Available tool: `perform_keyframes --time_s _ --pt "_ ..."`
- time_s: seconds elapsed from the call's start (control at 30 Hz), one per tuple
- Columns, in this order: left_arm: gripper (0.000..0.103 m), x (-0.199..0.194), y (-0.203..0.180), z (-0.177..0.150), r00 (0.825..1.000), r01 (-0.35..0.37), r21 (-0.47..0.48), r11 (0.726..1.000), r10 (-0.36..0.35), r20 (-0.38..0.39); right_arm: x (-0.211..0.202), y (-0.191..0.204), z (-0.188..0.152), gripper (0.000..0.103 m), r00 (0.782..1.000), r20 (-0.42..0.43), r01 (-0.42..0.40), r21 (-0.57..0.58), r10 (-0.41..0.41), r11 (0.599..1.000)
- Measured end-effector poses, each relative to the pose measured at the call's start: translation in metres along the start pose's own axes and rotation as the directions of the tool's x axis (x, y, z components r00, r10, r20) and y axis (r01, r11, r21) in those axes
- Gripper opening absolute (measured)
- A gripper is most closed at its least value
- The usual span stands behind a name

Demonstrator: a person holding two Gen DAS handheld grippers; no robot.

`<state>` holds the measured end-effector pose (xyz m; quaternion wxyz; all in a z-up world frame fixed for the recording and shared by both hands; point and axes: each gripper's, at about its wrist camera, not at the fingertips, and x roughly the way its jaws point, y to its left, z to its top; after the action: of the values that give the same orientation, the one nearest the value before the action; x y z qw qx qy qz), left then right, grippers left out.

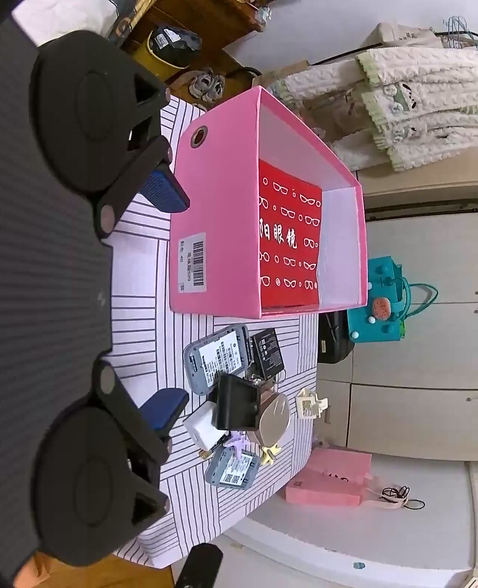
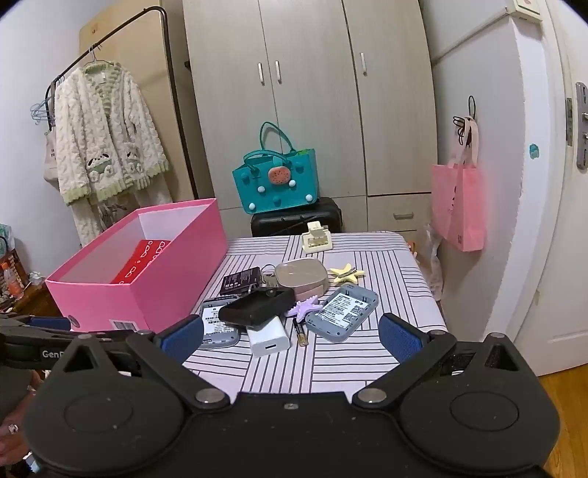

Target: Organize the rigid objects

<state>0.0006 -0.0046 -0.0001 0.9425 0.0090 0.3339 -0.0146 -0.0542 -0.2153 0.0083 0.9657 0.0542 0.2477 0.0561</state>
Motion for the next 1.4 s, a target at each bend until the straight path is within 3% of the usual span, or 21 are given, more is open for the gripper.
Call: perform_keyframes --time_s 0.5,1.4 --pt "0.103 0.002 -0.001 -0.008 0.999 -0.015 0.009 1.0 0.015 0.043 0.0 0.003 -0.003 0.103 1.0 0.013 0.001 -0.018 -0.001 1.0" --pt "0.103 0.004 -0.002 -0.012 0.999 -0.015 0.012 1.0 0.014 0.037 0.002 -0.005 -0.009 0.103 0.999 0.013 0.033 -0.036 -0.033 0.999"
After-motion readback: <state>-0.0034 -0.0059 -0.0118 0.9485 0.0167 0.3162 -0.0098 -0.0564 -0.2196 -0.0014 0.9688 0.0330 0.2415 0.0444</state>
